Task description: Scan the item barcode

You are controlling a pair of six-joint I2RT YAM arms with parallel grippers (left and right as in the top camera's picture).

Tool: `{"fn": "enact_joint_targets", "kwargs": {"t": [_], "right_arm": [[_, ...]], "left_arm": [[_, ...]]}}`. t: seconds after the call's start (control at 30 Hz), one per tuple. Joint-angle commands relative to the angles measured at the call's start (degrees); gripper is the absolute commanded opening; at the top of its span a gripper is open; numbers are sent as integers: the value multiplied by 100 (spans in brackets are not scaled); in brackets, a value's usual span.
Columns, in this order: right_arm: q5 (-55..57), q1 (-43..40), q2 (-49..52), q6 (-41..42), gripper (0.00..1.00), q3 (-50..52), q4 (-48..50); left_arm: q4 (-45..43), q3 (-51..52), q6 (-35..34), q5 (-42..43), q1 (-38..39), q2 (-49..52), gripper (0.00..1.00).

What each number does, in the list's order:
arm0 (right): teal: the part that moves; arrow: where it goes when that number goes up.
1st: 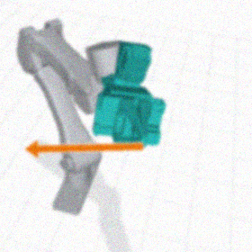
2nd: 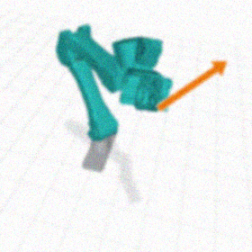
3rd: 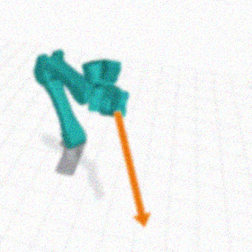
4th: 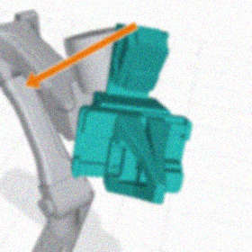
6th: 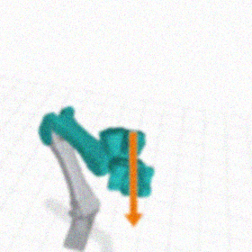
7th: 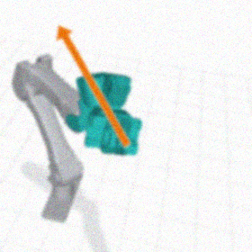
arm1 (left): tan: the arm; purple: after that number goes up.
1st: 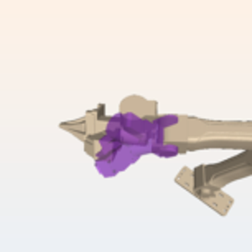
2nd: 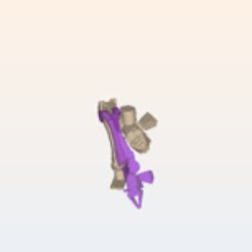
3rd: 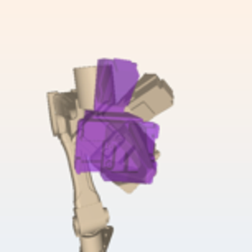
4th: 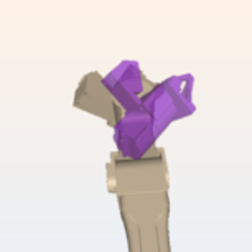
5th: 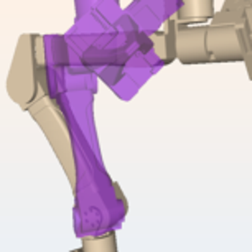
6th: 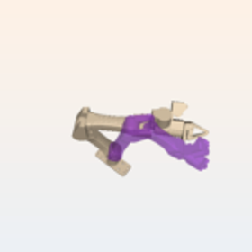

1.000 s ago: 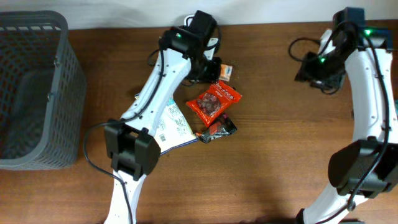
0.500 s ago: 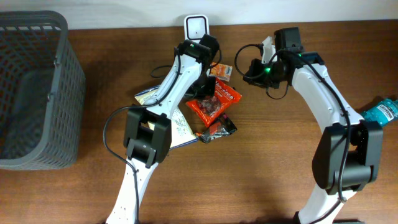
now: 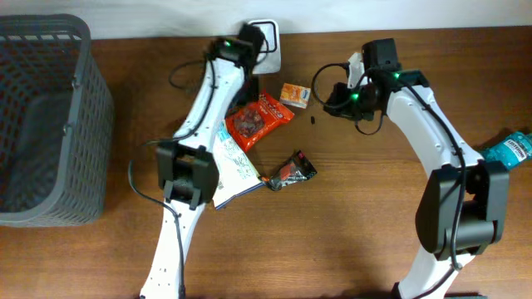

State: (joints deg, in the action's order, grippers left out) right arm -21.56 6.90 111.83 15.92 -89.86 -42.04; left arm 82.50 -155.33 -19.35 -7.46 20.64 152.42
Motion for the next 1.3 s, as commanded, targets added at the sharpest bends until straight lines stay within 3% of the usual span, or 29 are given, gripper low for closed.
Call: {"fn": "enact_joint_targets", "kwargs": {"t": [0.0, 0.13, 0.2, 0.23, 0.37, 0.43, 0.57, 0.73, 1.03, 1.17, 1.27], "right_arm": [[-133, 315, 46, 127, 39, 20, 494], [-92, 1005, 400, 496, 58, 20, 1849], [179, 1259, 708, 739, 65, 20, 2140], [313, 1316, 822, 844, 67, 20, 2203], [846, 1255, 1064, 1010, 70, 20, 2398], [1073, 1126, 1064, 1003, 77, 20, 2271], [1064, 876, 1080, 988, 80, 20, 1902], [938, 970, 1080, 990, 99, 20, 1471], [940, 960, 1080, 981, 99, 22, 1047], [935, 964, 1080, 160, 100, 22, 1097], [848, 964, 1080, -116, 79, 22, 1403]], "left_arm": [[391, -793, -57, 754, -105, -72, 9], [942, -789, -61, 710, -468, -70, 34], [1102, -789, -103, 715, -741, -70, 93], [1154, -789, -103, 732, -817, -70, 99], [1392, -789, -98, 728, -1062, -70, 99], [1423, -789, -98, 732, -1069, -70, 99], [1421, -789, -98, 730, -1056, -70, 99], [1421, -789, -98, 730, -1054, -70, 99], [1421, -789, -101, 730, -1054, -70, 99], [1421, -789, -98, 730, -1054, -70, 99], [1421, -789, -98, 730, -1054, -70, 99]]}}
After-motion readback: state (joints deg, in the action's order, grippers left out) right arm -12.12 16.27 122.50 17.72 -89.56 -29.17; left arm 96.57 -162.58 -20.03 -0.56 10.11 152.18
